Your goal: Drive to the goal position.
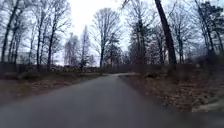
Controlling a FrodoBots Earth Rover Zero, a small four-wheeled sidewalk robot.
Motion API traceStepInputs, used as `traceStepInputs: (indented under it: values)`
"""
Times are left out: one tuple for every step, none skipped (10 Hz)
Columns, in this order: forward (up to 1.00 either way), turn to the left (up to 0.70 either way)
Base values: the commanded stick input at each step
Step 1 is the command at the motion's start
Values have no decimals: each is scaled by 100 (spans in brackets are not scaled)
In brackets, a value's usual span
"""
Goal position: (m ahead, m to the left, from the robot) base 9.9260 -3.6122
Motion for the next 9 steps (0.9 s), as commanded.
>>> traceStepInputs:
  values:
    - [100,0]
    - [100,0]
    - [100,0]
    - [100,0]
    - [100,0]
    - [100,0]
    - [100,0]
    - [100,0]
    - [100,0]
